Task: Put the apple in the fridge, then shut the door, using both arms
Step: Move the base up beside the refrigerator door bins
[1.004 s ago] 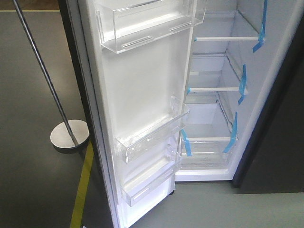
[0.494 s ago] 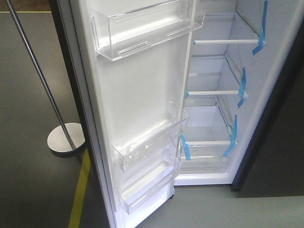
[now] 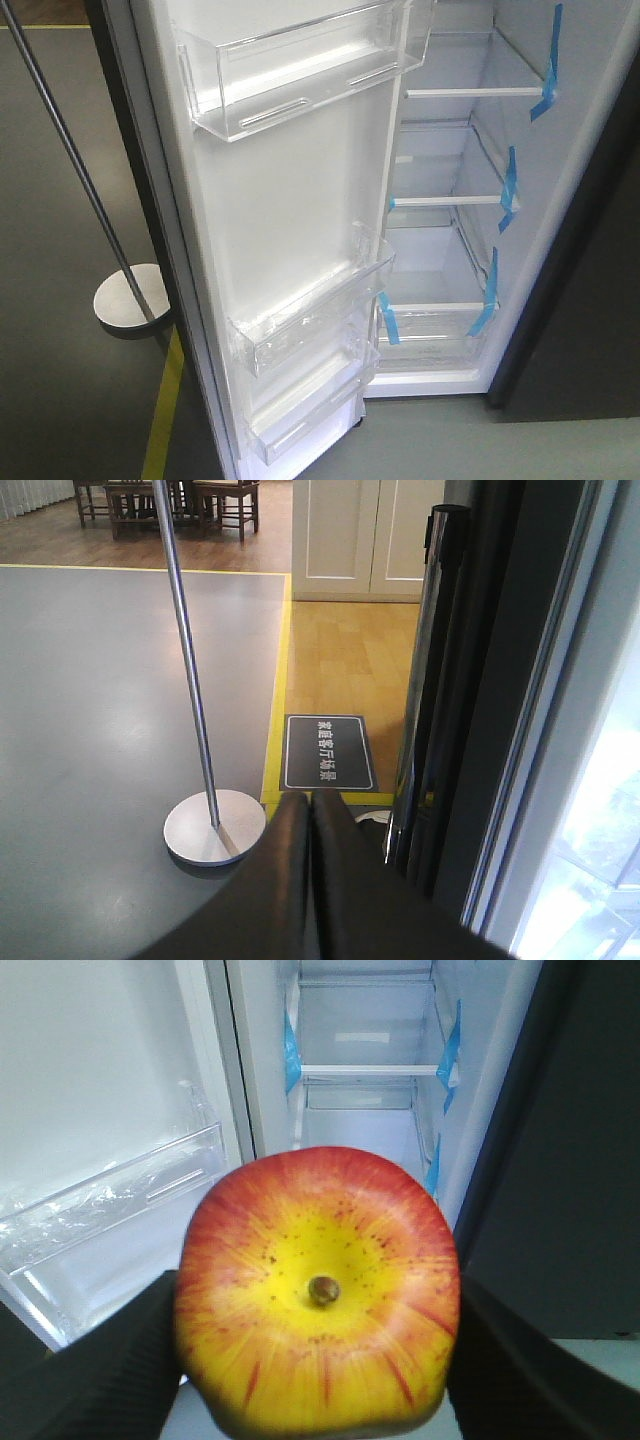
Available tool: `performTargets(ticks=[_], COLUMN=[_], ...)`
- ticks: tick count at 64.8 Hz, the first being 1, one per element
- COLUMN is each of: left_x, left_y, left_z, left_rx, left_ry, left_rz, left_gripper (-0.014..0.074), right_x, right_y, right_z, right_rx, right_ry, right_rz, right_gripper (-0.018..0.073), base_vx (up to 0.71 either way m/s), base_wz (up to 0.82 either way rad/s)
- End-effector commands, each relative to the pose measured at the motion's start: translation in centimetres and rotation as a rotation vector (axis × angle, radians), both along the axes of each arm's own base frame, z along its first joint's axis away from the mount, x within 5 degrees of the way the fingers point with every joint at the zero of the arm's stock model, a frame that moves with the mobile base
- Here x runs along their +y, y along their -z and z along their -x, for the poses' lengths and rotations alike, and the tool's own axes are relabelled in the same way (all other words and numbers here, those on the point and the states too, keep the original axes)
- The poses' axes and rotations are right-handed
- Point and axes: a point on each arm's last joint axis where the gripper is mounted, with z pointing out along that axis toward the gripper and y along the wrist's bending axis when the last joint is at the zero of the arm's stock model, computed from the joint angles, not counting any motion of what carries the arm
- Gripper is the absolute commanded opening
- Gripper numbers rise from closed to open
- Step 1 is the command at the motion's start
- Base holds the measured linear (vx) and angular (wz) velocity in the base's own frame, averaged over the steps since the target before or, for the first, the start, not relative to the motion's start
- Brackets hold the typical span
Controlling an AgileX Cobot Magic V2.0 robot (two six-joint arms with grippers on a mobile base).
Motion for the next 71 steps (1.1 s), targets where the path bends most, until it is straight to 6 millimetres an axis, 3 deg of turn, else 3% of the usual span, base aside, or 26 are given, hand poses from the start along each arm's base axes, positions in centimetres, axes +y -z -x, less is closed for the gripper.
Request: performTargets(ticks=[1,71], left_x=[-0.19,-0.19], left_y=[-0.05,-0.05], left_z=[-0.10,-0.10], left_rx=[-0.069,-0.069], left_ry=[0.023,0.023], left_rz=[0.007,0.007], left_gripper=[-0.0006,-0.0006], right_x=[-0.11,-0.10], right_y=[-1.41,-1.40], right_z=[-0.27,-0.27], right_rx=[-0.095,-0.094], right_ry=[0.017,0.016], right_rz=[-0.003,-0.003], right_gripper=[0.0125,0.0125], base_vx=[0.04,0.04], base_wz=[-0.01,0.00])
